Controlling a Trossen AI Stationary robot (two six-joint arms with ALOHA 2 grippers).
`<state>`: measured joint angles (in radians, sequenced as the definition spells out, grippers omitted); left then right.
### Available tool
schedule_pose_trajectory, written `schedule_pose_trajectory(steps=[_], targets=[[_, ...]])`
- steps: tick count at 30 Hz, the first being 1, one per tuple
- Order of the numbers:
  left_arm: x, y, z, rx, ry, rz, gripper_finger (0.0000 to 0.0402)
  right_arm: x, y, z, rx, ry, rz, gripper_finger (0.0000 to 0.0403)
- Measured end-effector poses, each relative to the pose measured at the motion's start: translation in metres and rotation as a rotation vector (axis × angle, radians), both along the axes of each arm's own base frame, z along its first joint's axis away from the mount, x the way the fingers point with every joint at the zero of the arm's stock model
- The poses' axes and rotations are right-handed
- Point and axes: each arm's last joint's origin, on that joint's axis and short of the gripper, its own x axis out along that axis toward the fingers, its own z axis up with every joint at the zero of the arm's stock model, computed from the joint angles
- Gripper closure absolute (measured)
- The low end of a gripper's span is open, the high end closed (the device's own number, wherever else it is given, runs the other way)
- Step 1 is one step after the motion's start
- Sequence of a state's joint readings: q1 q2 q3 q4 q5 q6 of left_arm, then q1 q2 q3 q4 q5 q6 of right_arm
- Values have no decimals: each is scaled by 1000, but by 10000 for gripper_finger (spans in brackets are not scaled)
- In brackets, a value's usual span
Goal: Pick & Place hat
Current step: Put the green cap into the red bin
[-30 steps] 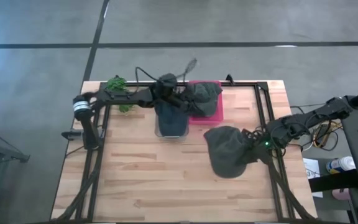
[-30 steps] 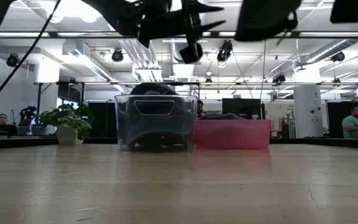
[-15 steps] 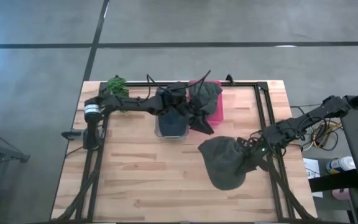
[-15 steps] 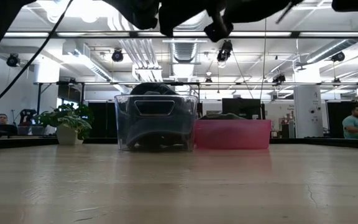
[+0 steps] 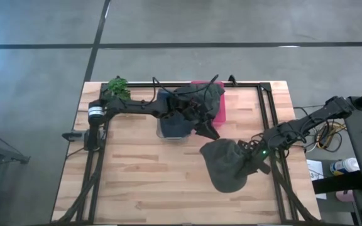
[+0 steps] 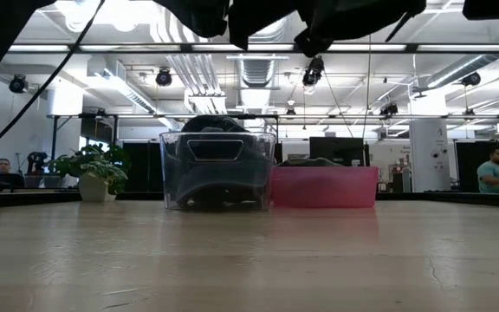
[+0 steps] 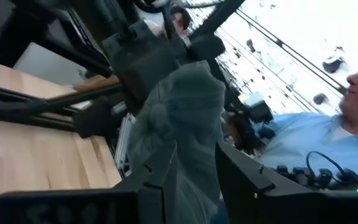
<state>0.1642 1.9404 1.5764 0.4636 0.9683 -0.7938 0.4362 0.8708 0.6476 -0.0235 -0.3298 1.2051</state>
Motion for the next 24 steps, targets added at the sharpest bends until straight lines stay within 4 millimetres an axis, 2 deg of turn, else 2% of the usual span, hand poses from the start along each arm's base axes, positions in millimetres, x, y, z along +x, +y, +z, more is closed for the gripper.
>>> schedule_pose_trajectory(steps=[7, 16, 20, 24], targets=[[6, 7, -6, -85, 58, 282, 298, 6, 4, -7, -18, 27, 13, 390], [6, 5, -16, -104, 184, 275, 298, 6, 5, -7, -39, 10, 23, 390], [7, 7, -18, -118, 202, 331, 298, 6, 5, -8, -47, 7, 26, 390], [7, 9, -18, -236, 282, 354, 298, 6, 5, -8, -54, -1, 29, 390]])
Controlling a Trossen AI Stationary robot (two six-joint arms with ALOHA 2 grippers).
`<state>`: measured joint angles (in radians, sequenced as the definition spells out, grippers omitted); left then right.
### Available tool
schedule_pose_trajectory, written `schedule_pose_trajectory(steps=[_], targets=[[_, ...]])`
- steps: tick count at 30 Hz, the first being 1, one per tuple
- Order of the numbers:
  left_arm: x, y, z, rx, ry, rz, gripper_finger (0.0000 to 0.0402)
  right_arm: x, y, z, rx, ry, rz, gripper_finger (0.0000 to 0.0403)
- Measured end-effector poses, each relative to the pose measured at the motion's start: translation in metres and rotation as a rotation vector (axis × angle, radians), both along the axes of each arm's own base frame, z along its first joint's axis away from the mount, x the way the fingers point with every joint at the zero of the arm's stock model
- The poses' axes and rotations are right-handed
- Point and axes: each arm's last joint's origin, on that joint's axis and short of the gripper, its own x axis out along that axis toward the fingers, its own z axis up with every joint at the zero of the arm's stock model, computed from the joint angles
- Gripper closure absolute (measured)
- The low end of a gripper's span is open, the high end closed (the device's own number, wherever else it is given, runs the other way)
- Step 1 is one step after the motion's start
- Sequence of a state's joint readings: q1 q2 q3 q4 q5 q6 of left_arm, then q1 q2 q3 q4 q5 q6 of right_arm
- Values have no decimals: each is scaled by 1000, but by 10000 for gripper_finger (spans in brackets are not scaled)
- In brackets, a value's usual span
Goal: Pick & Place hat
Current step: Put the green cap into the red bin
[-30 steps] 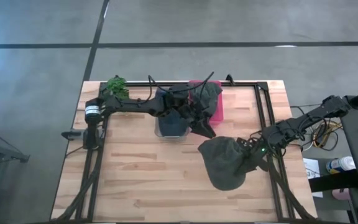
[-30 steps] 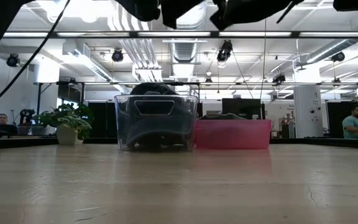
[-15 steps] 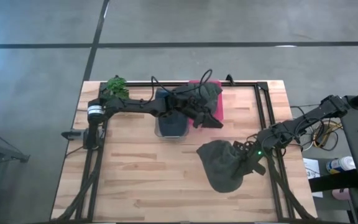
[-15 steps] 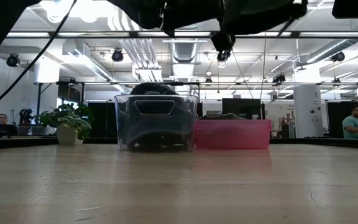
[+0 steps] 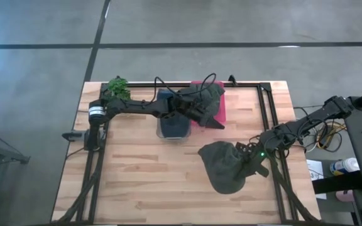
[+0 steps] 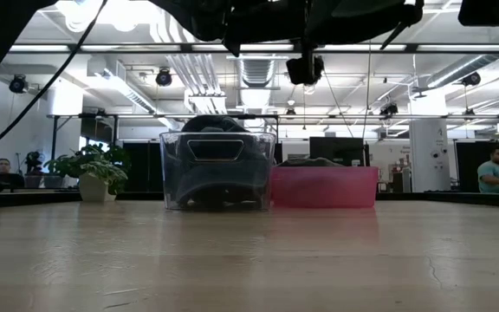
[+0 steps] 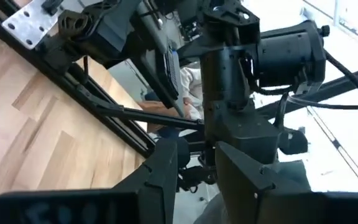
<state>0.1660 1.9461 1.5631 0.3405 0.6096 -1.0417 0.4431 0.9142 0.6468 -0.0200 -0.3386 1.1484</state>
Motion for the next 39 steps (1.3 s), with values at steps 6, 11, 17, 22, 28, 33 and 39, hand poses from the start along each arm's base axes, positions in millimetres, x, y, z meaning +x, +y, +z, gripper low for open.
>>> schedule_pose_trajectory(steps=[6, 11, 17, 22, 28, 33, 39], targets=[[0, -3, 3, 118, -71, -30, 298, 0, 0, 0, 2, 3, 11, 390], [-3, 0, 5, 191, -137, -189, 298, -1, 1, -1, -4, 9, 37, 390], [-4, 5, 5, 317, -244, -306, 298, 3, 0, -13, -25, 68, 57, 390], [12, 23, -5, 394, -311, -353, 298, 18, 0, -21, 12, 101, 101, 390], [35, 34, -14, 285, -314, -603, 298, 20, 2, -22, 59, 122, 144, 390], [47, 38, -11, 293, -347, -651, 298, 19, 2, -21, 74, 138, 138, 390], [45, 47, -14, 291, -328, -664, 298, 17, 5, -22, 78, 153, 168, 390]])
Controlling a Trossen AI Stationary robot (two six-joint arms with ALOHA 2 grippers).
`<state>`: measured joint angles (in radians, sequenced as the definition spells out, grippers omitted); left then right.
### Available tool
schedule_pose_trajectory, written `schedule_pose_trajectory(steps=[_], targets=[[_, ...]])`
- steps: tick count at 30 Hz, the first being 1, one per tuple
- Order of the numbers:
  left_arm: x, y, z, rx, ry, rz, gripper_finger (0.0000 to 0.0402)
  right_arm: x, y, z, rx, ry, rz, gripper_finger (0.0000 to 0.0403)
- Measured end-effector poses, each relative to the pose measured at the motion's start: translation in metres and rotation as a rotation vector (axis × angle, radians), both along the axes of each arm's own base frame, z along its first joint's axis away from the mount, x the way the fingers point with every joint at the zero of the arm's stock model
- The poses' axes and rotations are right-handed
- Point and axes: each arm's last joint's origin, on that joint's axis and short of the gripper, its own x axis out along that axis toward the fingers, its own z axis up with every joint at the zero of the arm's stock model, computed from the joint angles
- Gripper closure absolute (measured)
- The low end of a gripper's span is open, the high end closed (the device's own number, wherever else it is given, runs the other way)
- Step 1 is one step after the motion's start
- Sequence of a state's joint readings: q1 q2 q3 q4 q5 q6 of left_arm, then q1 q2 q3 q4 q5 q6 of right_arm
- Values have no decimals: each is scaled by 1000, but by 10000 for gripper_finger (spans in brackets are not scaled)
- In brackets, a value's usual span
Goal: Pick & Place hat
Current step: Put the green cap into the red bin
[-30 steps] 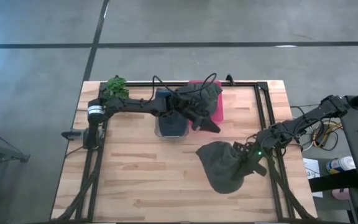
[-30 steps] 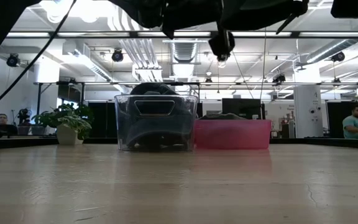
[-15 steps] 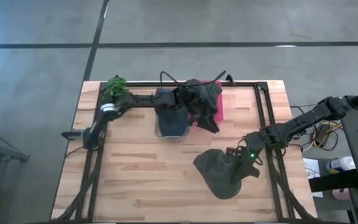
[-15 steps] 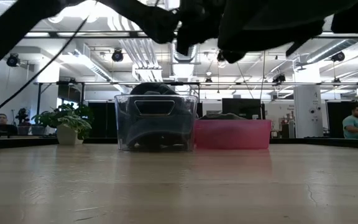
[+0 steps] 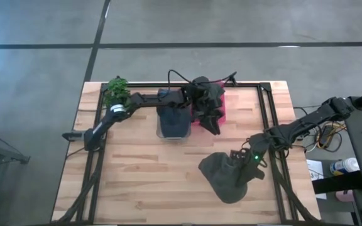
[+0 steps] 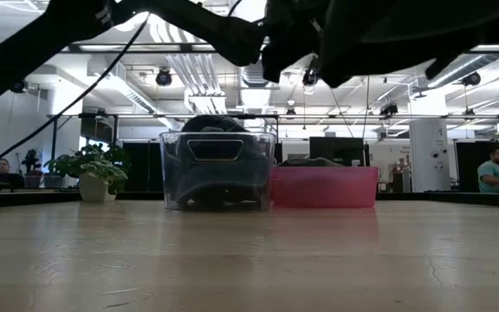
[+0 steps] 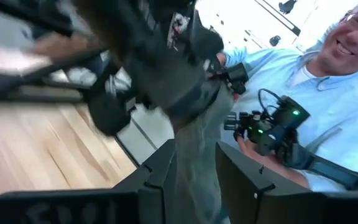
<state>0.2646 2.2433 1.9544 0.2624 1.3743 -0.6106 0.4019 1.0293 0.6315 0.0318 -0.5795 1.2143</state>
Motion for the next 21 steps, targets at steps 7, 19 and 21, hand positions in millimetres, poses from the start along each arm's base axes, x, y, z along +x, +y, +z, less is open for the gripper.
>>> schedule_pose_trajectory(steps=[7, 19, 21], targets=[[4, -27, -12, -23, 70, -83, 298, -3, -1, 1, -6, 1, 8, 390], [9, -69, -11, -38, 116, -151, 298, -5, -2, 2, -5, 3, 8, 390], [9, -72, -11, -32, 102, -143, 298, -5, -2, 2, -7, 2, 9, 390]])
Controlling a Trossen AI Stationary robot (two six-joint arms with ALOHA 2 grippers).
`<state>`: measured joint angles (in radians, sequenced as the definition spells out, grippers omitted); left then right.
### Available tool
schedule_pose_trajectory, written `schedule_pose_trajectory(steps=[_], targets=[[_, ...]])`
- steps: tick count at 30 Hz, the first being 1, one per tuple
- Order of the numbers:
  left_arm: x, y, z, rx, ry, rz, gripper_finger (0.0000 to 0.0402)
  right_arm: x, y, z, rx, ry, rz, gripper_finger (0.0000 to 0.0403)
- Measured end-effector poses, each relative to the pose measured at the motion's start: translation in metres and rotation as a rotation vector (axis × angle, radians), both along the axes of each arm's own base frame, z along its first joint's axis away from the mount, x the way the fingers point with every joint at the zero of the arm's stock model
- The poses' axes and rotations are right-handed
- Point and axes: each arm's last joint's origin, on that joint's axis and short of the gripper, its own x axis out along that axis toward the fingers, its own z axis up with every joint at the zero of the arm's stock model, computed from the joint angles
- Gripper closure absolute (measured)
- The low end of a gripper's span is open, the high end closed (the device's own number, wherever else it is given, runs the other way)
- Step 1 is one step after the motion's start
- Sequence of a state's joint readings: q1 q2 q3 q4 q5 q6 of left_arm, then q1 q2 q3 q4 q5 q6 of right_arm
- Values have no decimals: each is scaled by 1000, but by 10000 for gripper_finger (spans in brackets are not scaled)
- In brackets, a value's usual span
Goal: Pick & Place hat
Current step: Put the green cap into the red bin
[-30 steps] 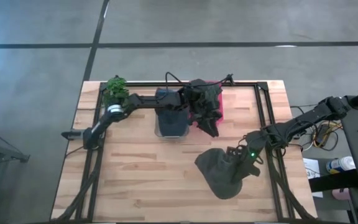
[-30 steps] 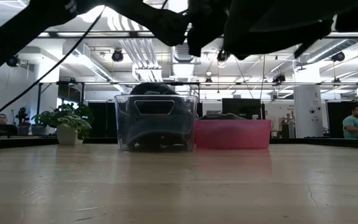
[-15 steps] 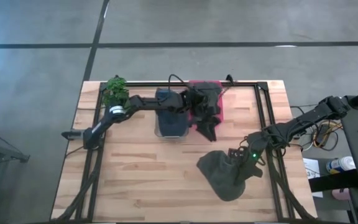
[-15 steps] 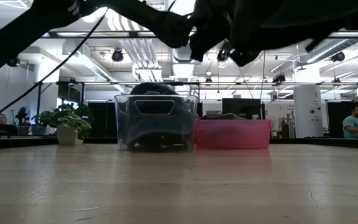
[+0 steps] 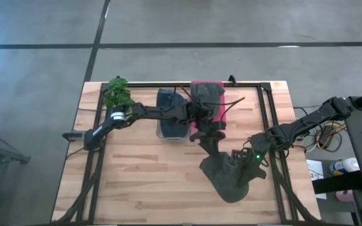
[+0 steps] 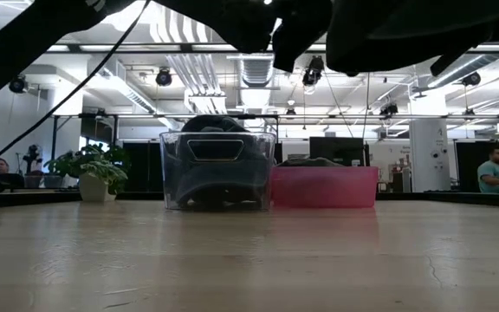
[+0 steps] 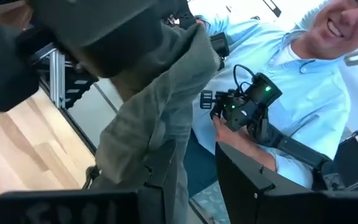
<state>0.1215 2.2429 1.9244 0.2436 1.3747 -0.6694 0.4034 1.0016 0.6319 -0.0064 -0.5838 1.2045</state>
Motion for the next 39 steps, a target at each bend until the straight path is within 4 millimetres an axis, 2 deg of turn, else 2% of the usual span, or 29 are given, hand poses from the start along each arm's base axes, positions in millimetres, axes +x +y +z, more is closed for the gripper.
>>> schedule_pose_trajectory(steps=[2, 9, 12, 21, 28, 34, 39], targets=[[1, 0, 0, 7, -16, 23, 298, -1, 0, -2, -7, 16, 0, 390], [1, 30, 0, 22, -22, 215, 298, -1, -1, -4, -20, 34, 2, 390], [2, 32, 0, 39, -55, 230, 298, -1, -1, -4, -20, 34, 2, 390], [3, 3, -7, 79, -122, 136, 298, -1, -1, -4, -29, 19, 8, 390], [3, -1, -9, 86, -116, 138, 298, -1, -1, -4, -32, 14, 10, 390], [4, -2, -12, 118, -111, 211, 298, -1, -1, -4, -35, 10, 6, 390], [5, -10, -12, 120, -112, 196, 298, -1, -1, -4, -41, 0, 8, 390]])
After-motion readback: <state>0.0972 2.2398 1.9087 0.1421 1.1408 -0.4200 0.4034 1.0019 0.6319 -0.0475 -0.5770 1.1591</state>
